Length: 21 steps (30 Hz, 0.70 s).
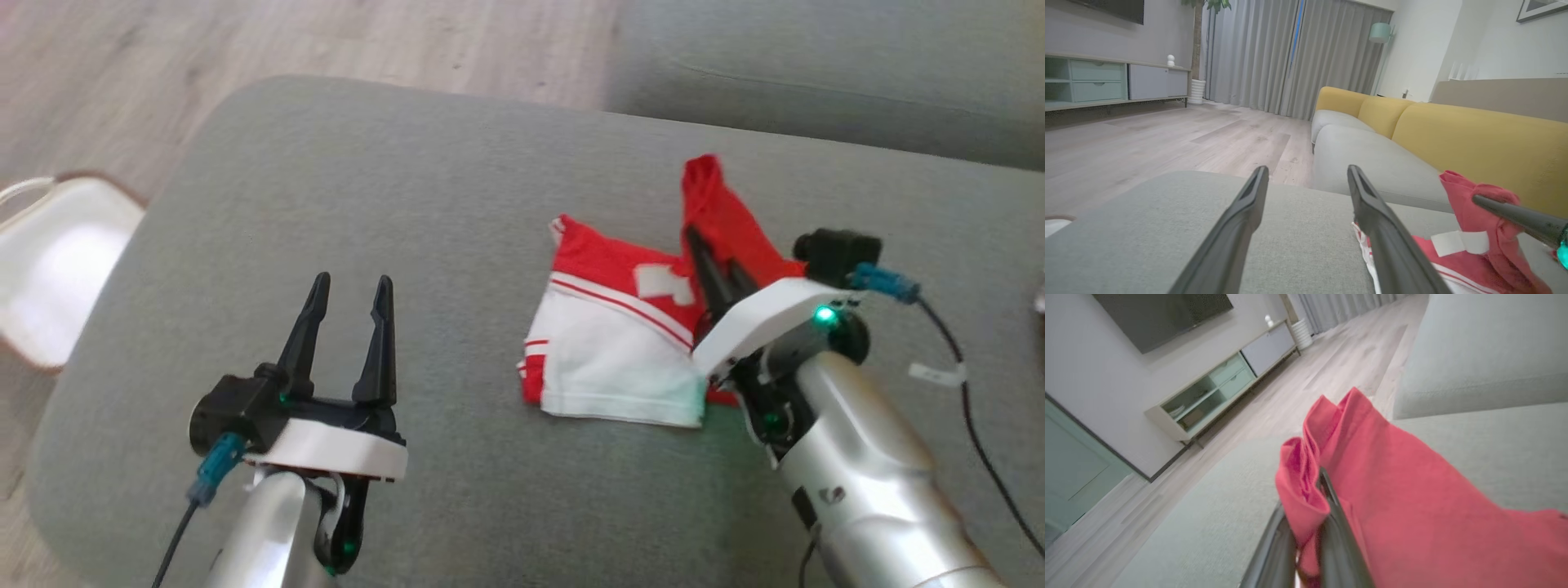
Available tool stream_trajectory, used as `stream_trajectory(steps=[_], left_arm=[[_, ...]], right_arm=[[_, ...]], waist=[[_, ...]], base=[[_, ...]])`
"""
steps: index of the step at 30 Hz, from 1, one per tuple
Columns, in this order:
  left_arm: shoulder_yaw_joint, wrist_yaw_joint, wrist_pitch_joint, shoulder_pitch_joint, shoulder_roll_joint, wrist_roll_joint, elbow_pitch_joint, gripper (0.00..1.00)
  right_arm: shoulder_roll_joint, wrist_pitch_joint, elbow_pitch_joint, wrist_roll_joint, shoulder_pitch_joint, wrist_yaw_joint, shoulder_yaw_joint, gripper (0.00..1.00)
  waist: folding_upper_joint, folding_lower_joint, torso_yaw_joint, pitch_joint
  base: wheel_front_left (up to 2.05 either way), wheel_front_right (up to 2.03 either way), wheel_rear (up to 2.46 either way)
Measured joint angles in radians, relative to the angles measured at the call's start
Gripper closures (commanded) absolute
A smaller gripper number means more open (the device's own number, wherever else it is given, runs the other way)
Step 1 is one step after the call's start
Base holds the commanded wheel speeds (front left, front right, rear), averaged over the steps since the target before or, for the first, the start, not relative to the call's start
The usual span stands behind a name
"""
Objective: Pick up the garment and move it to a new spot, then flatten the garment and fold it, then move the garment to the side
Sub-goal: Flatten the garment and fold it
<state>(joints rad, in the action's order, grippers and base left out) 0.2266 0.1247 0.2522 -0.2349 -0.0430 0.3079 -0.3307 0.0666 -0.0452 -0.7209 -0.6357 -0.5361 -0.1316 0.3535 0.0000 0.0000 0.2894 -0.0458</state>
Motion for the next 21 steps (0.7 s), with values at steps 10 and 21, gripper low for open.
stream_trajectory(steps=[10,21], left_arm=[[0.007,0.0,0.0,0.0,0.0,0.011,0.001,0.0],[0.024,0.0,0.0,0.0,0.0,0.02,-0.003,0.0]], right_arm=[[0.0,-0.057,-0.138,-0.14,-0.01,0.0,0.17,1.0],[-0.001,-0.133,-0.224,-0.285,-0.054,0.0,0.326,0.0]], waist=[[0.0,0.0,0.11,-0.026],[0.0,0.0,0.182,-0.042]], base=[[0.0,0.0,0.0],[0.0,0.0,0.0]])
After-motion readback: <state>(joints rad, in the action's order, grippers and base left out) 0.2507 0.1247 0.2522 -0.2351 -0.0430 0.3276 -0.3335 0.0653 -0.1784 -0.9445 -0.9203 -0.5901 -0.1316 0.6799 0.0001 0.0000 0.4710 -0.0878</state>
